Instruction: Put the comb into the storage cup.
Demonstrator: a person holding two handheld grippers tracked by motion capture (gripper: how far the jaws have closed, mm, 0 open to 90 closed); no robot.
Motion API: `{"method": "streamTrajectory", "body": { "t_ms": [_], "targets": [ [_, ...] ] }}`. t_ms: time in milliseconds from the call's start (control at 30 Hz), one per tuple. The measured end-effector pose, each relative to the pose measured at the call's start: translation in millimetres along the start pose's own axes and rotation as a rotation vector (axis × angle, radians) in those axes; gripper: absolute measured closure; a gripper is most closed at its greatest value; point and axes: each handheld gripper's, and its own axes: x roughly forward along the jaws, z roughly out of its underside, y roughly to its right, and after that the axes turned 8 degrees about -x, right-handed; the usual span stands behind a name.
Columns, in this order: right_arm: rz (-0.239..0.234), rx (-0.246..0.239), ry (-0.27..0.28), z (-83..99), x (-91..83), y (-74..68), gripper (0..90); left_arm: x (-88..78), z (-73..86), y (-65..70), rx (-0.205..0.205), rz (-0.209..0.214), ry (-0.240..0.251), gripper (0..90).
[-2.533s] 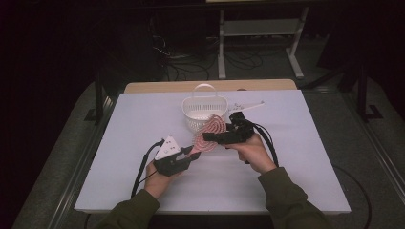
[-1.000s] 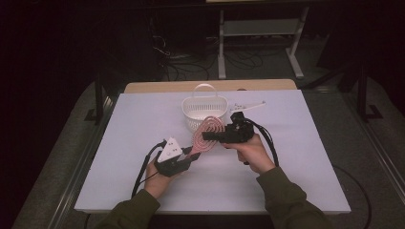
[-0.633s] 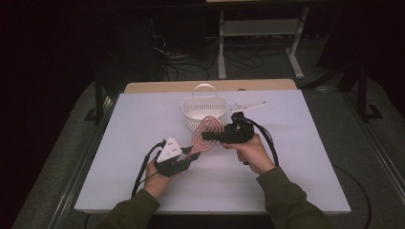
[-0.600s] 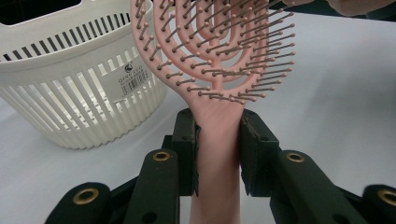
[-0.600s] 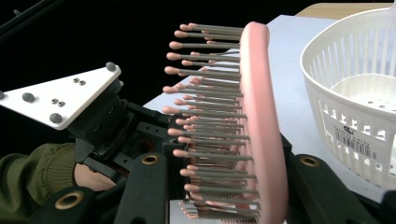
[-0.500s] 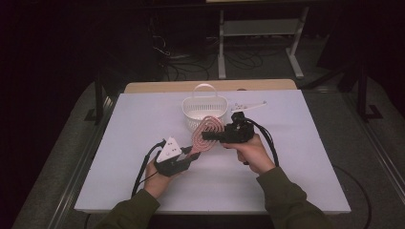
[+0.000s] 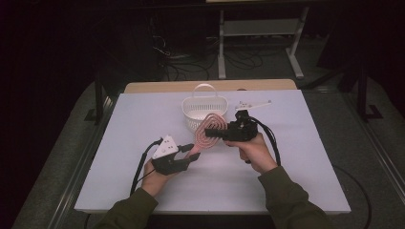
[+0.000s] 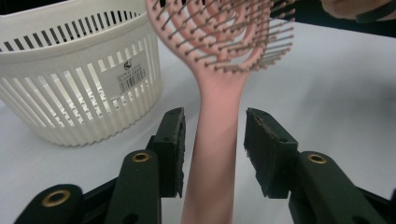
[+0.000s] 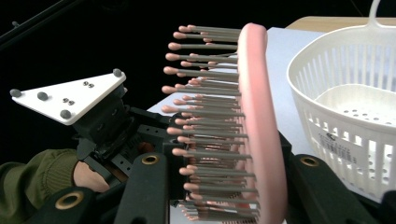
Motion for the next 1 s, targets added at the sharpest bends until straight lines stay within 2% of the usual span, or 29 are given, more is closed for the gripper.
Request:
{"method": "streamTrajectory", "body": {
  "t_ms": [300,533,733,1000],
  "targets": [
    [0.02,-0.004,0.002,-0.3,-4.7,1.5,62.8,-2.5,-0.9,-6.9,-0.046,0.036,-0.032,47.8],
    [0.035,-0.007,0.004,-0.4,-8.0,2.6,62.8,-7.4,-2.2,-13.6,-0.091,0.087,-0.042,40.0],
    [0.042,-0.012,0.009,-0.9,-11.0,3.3,62.8,-15.3,-3.0,-18.8,-0.103,0.101,-0.048,35.7],
    [0.053,-0.017,0.018,-1.7,-14.4,4.1,62.8,-34.5,2.9,-26.8,-0.102,0.108,-0.074,26.0]
  ]
}}
